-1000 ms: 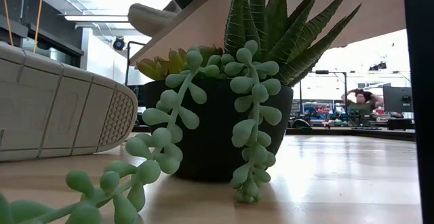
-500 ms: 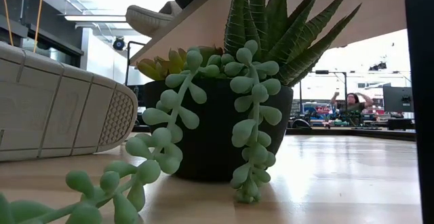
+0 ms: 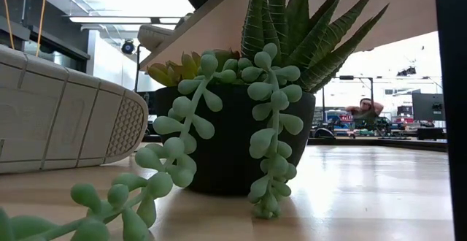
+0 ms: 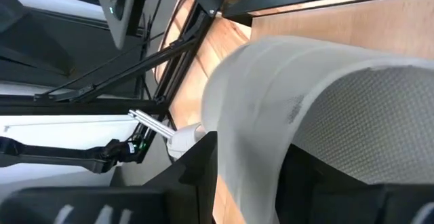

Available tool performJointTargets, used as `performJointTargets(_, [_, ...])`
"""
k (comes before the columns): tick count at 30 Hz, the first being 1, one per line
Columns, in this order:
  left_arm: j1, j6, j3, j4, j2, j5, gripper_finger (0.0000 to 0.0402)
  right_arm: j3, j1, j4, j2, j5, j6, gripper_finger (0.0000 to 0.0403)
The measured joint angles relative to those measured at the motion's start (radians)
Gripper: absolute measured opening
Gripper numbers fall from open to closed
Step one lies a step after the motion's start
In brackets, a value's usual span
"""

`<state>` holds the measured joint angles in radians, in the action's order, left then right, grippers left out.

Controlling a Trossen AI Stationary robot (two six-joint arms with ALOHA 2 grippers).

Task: Pick and place slides into the shelf
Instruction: Put the right gray slide on the shelf

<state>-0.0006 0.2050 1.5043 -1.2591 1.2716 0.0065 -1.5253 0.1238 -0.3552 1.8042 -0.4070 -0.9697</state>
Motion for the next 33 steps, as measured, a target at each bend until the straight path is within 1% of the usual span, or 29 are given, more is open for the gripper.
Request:
performJointTargets(20, [0.000, 0.000, 0.000, 0.000, 0.000, 0.000, 0.0003, 0.000, 0.000, -0.063, -0.002, 0.080, 0.031, 0.0106])
performJointTargets(30, [0.000, 0.000, 0.000, 0.000, 0.000, 0.000, 0.0003, 0.000, 0.012, -0.078, -0.065, 0.196, 0.067, 0.0106])
performJointTargets(33, [0.000, 0.000, 0.000, 0.000, 0.000, 0.000, 0.0003, 0.000, 0.013, -0.114, -0.093, 0.198, 0.081, 0.0106])
